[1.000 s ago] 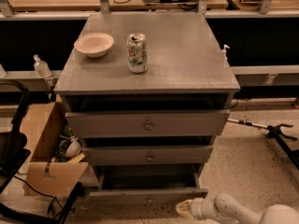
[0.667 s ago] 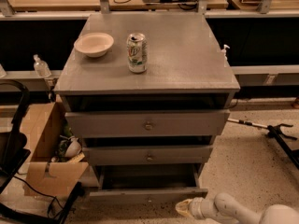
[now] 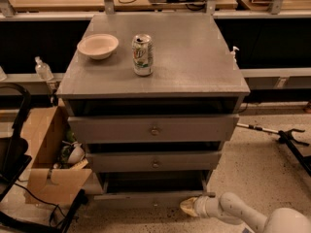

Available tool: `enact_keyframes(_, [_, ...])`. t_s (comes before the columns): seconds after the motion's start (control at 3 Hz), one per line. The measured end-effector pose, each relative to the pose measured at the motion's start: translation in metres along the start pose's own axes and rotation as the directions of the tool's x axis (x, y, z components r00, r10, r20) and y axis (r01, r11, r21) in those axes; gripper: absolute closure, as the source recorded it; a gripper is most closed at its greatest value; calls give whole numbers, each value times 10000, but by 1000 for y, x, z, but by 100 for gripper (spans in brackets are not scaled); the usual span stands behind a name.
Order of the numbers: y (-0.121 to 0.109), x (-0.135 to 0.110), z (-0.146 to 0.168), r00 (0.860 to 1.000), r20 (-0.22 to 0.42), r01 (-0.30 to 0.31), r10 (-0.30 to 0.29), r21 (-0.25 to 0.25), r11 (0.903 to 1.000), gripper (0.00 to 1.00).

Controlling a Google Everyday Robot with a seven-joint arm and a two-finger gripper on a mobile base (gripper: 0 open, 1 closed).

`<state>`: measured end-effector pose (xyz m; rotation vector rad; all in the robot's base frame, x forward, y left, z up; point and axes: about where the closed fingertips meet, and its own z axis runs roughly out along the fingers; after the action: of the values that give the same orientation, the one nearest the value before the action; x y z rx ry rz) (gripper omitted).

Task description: Close bottom drawer

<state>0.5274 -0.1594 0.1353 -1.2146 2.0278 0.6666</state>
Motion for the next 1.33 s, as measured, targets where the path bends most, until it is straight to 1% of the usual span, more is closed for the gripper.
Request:
enact_keyframes(0.33, [0,0,0,10000,0,0,0,0,10000,100])
enact_keyframes(0.67, [-22,-8,6,9998,-10,-181,181,176,9997,100])
enact_keyframes(1.0, [-20,-7,5,9998,-11,-183,183,176,9997,100])
enact_keyframes(1.33, [-50,-12,19,9985,-226,-483,490,324,9983,100])
